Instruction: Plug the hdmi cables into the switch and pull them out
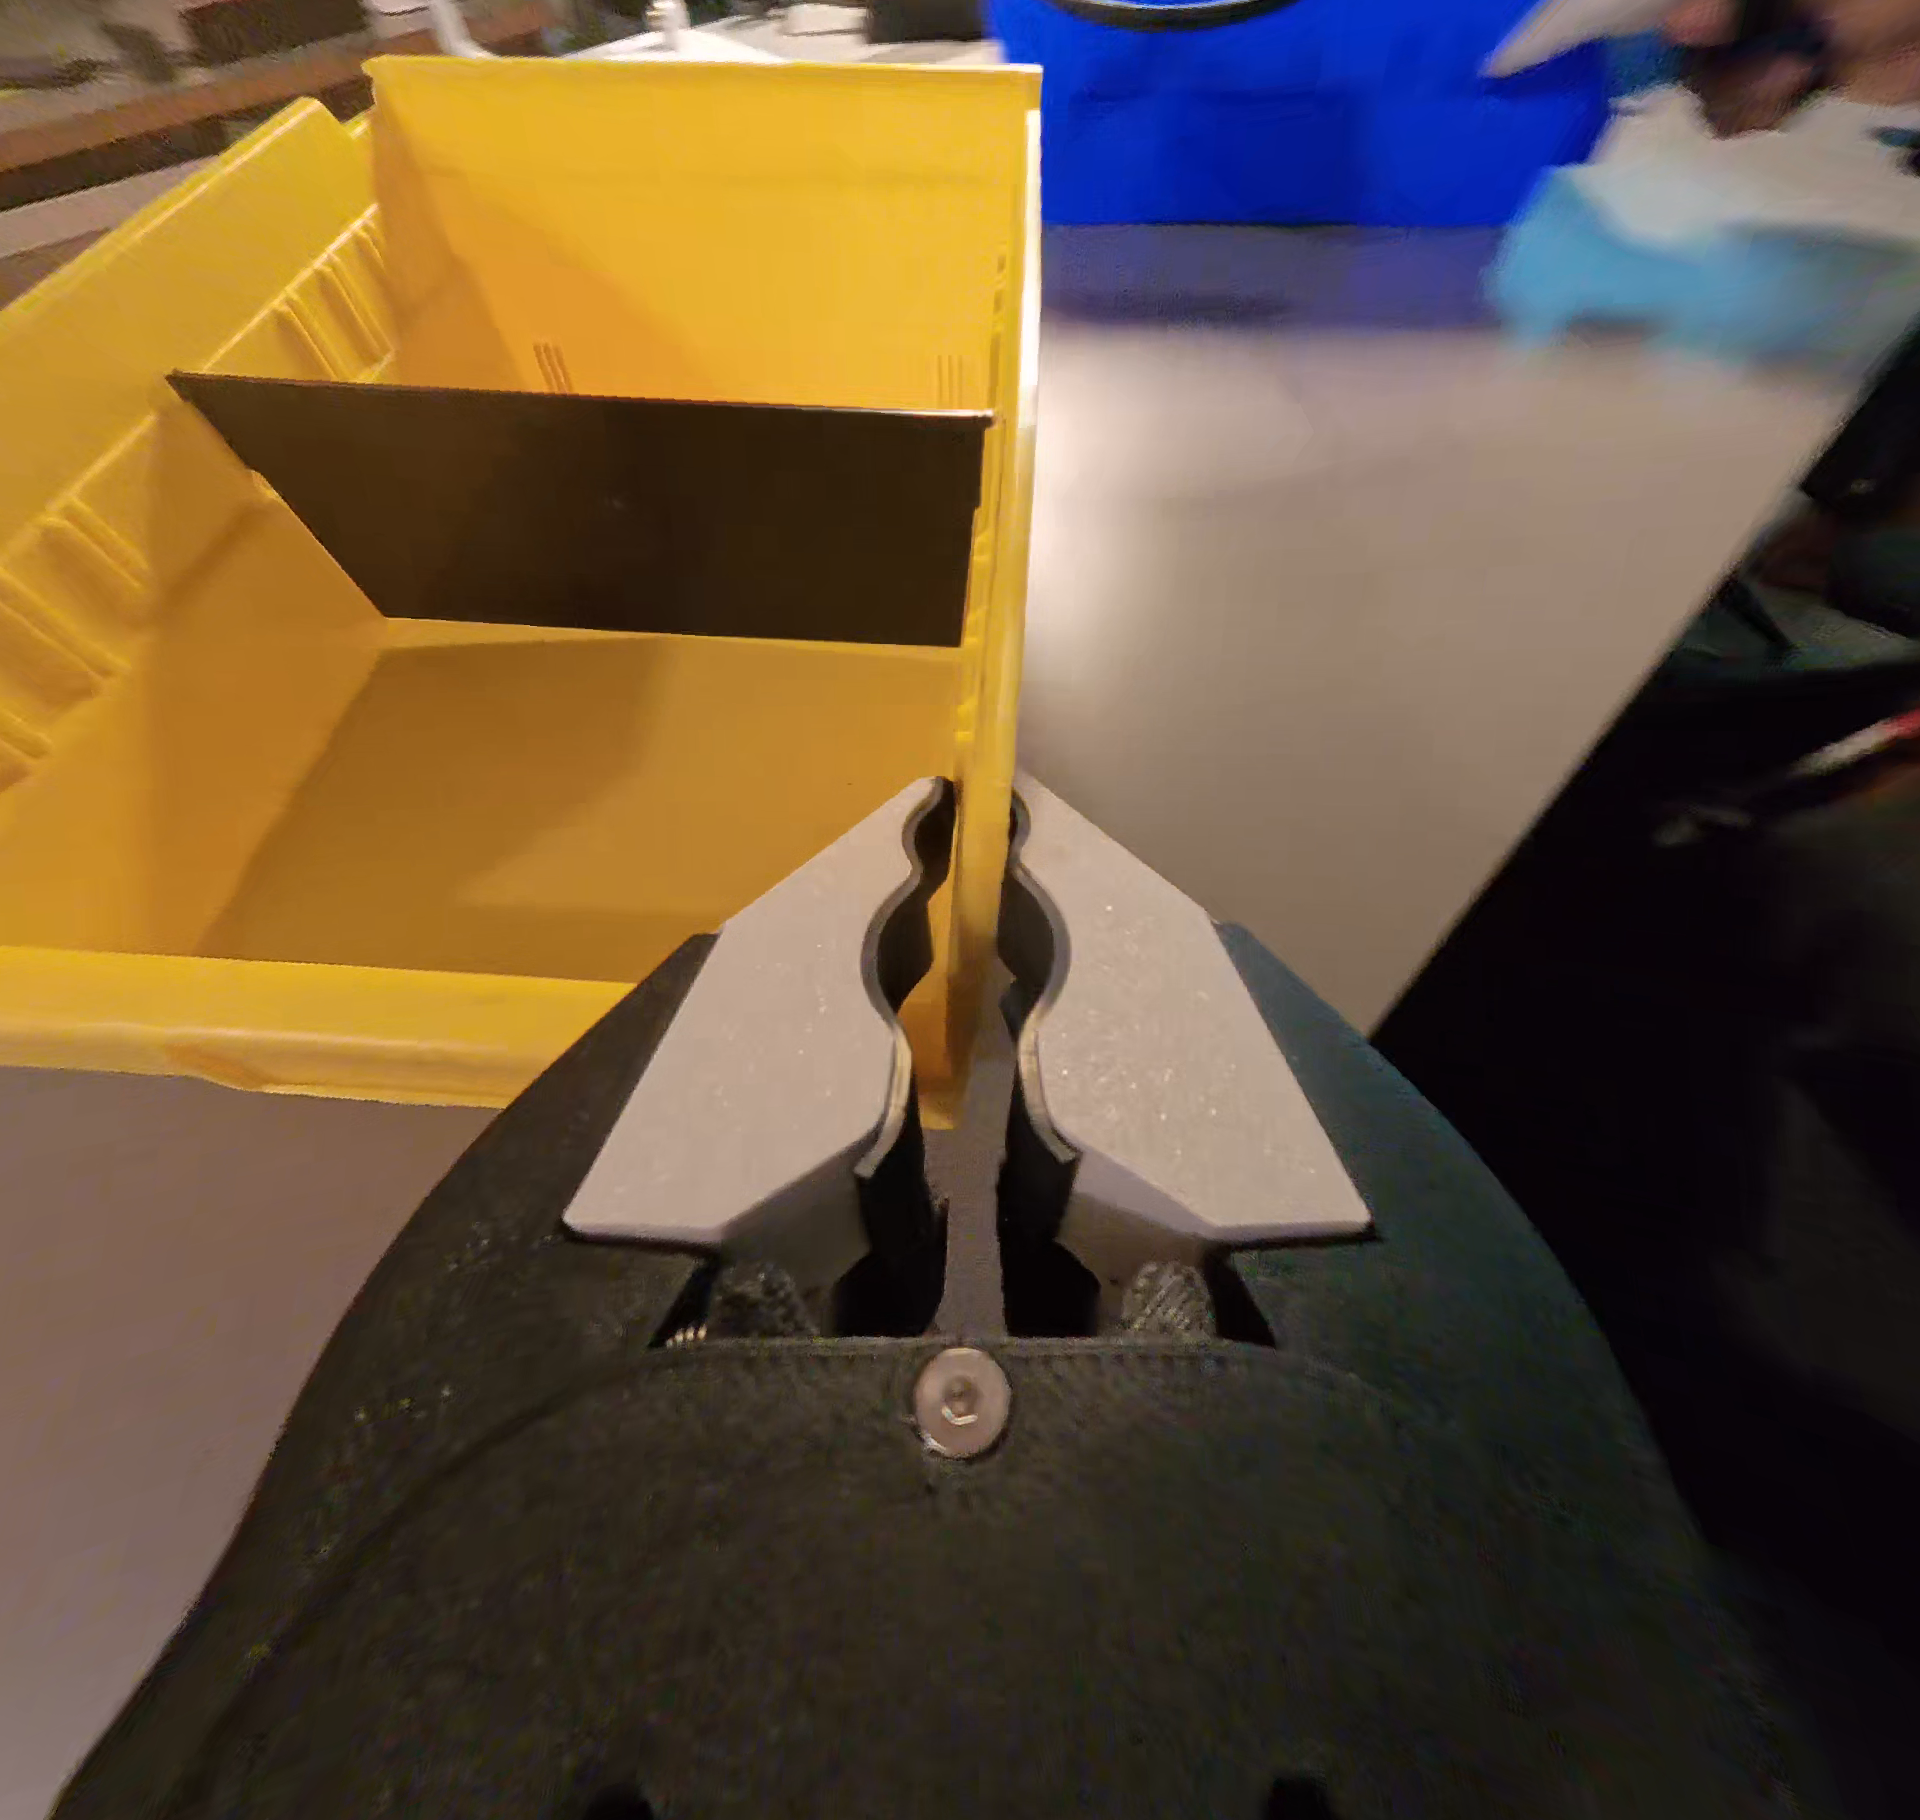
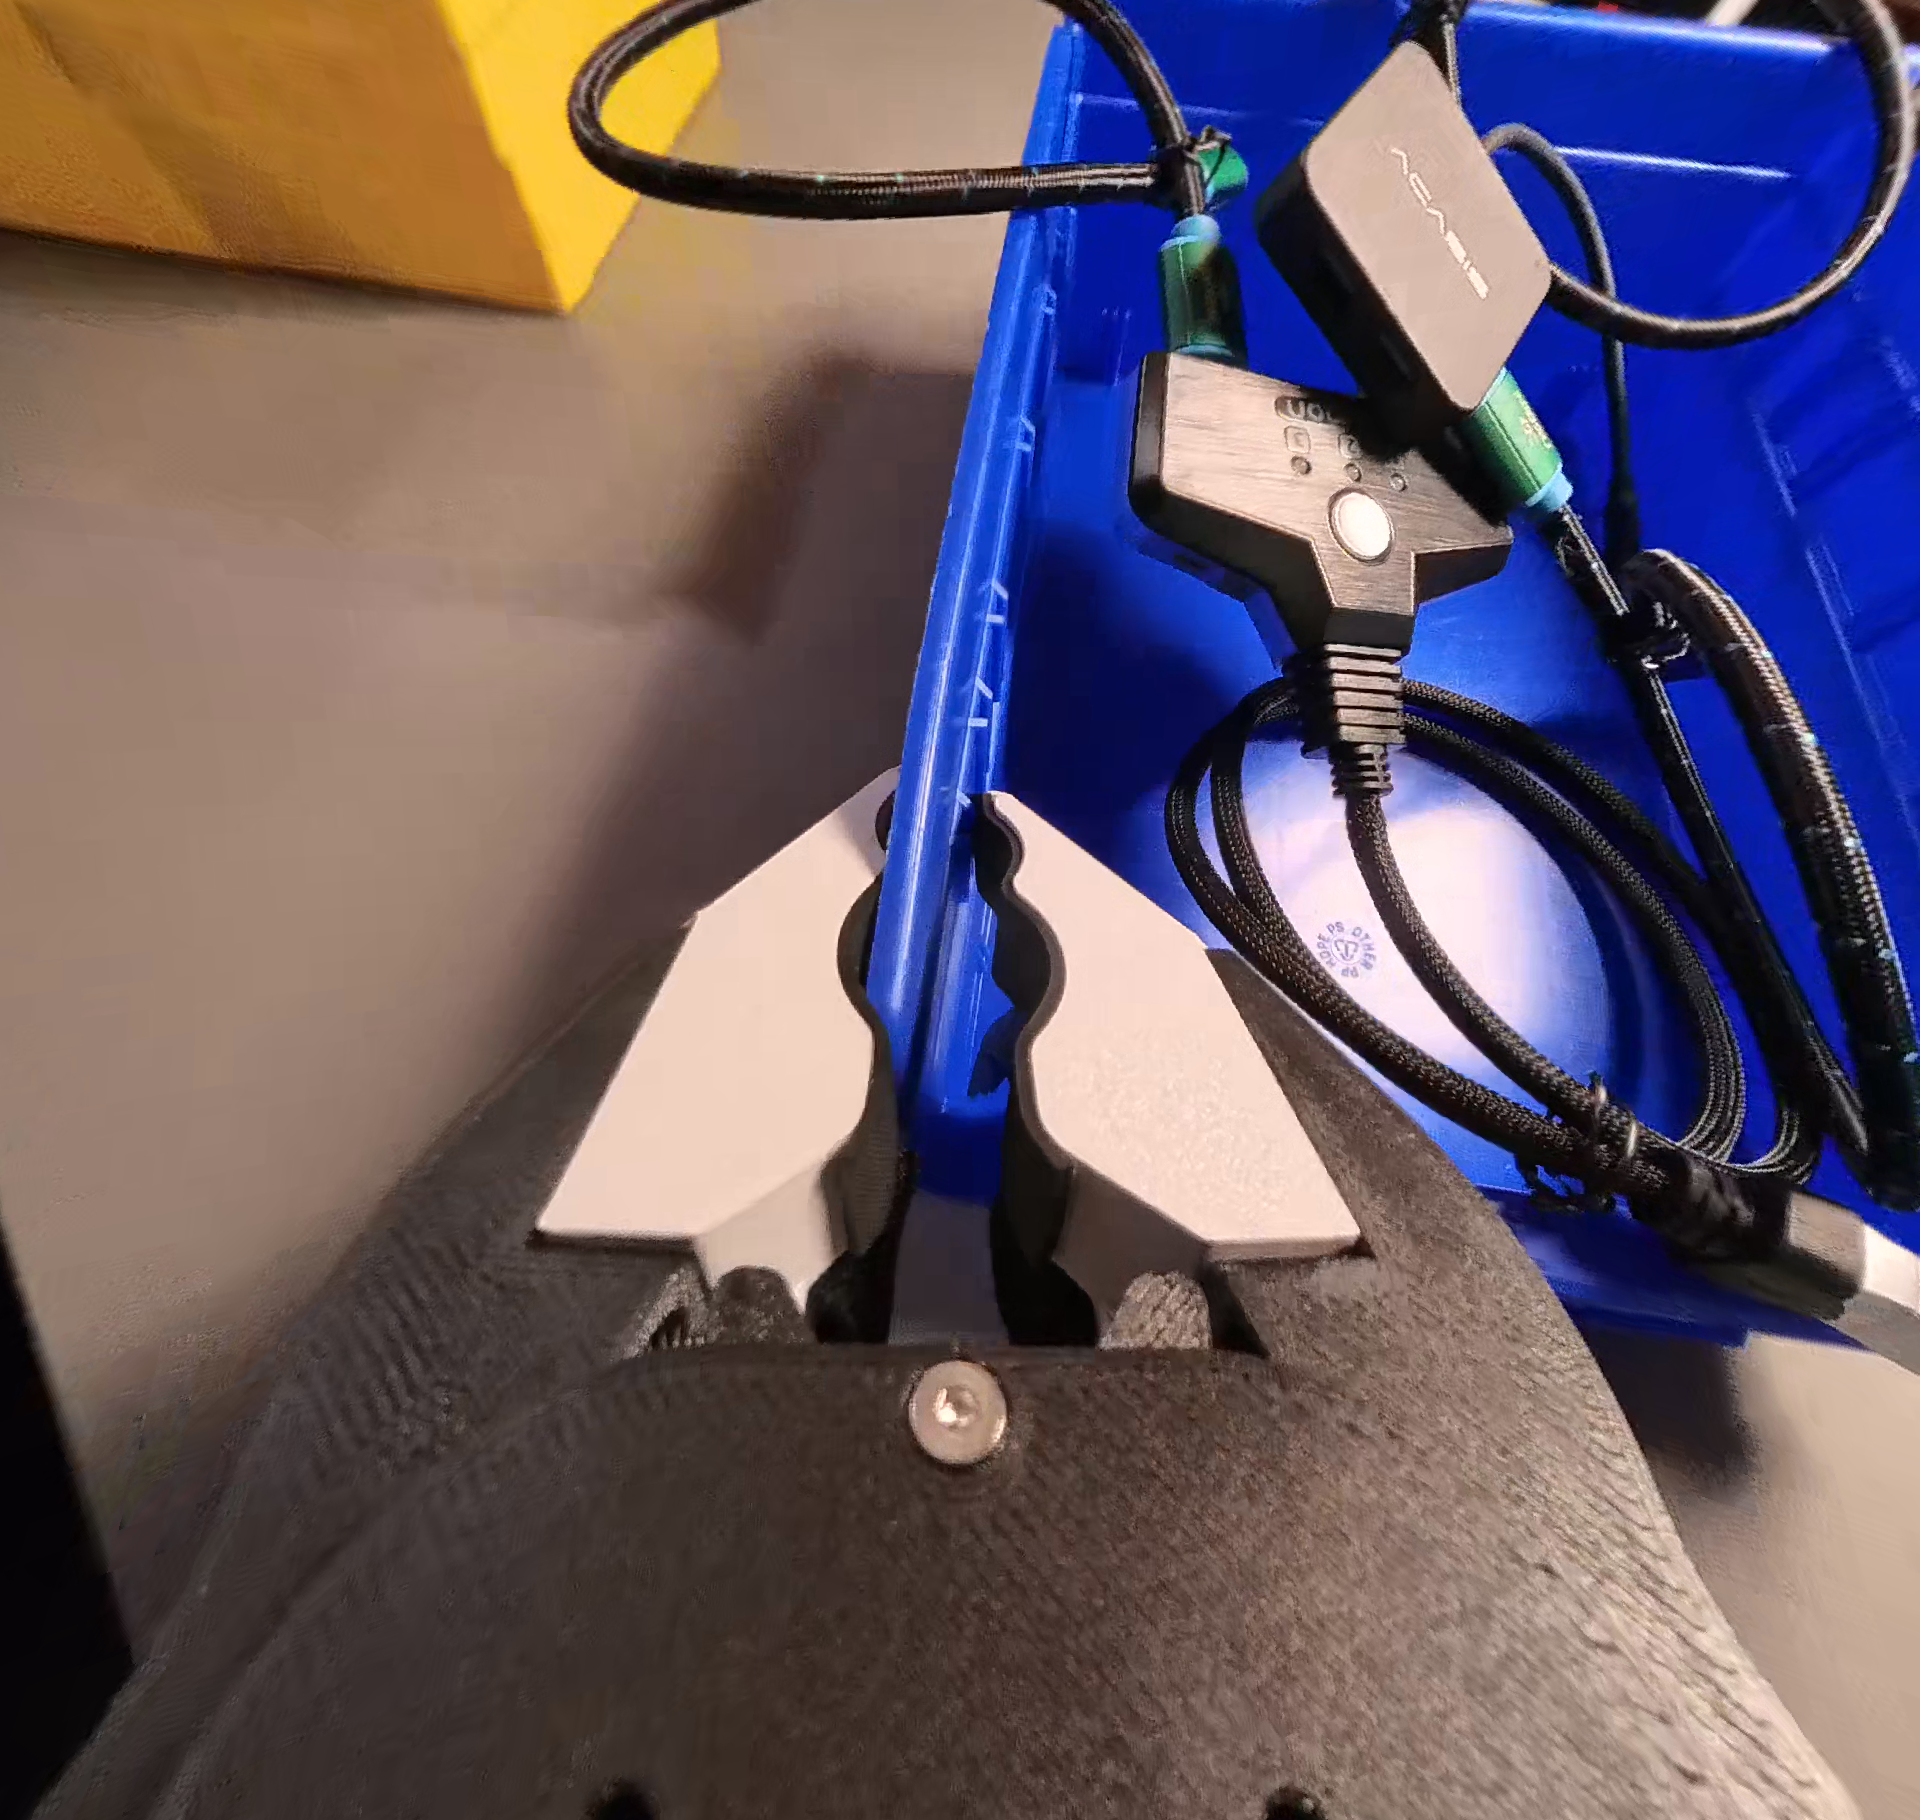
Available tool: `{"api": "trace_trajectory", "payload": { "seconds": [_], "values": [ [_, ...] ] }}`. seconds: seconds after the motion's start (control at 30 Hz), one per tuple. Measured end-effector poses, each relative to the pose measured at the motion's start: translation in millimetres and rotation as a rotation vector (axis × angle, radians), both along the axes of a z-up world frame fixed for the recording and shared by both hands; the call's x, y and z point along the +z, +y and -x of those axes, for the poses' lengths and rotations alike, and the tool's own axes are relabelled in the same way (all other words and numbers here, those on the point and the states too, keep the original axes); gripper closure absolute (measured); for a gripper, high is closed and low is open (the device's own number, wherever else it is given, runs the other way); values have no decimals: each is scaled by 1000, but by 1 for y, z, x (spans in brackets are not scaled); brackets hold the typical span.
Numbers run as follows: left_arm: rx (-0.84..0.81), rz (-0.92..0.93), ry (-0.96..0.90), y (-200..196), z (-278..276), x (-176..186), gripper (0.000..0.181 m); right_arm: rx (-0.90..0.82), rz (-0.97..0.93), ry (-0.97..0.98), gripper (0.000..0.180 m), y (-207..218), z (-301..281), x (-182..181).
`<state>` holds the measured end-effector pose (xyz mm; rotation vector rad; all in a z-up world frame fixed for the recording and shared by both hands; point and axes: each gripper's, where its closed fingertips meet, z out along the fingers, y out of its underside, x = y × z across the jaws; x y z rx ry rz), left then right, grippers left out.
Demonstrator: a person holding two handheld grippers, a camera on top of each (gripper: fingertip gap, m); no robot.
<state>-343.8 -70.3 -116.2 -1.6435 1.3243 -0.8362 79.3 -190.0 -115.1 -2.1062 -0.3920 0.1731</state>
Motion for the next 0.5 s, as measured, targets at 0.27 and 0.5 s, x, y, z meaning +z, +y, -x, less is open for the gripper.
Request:
{"api": "trace_trajectory", "payload": {
  "seconds": [0.27, 0.5],
  "values": [
    [-258, 46, -17, -53, 14, 1, 176, 171, 2, 0, 172, 83, 27, -1],
    [-401, 77, -9, -83, 29, 2, 175, 334, -15, -14, 171, 125, 45, 0]
  ]
}}
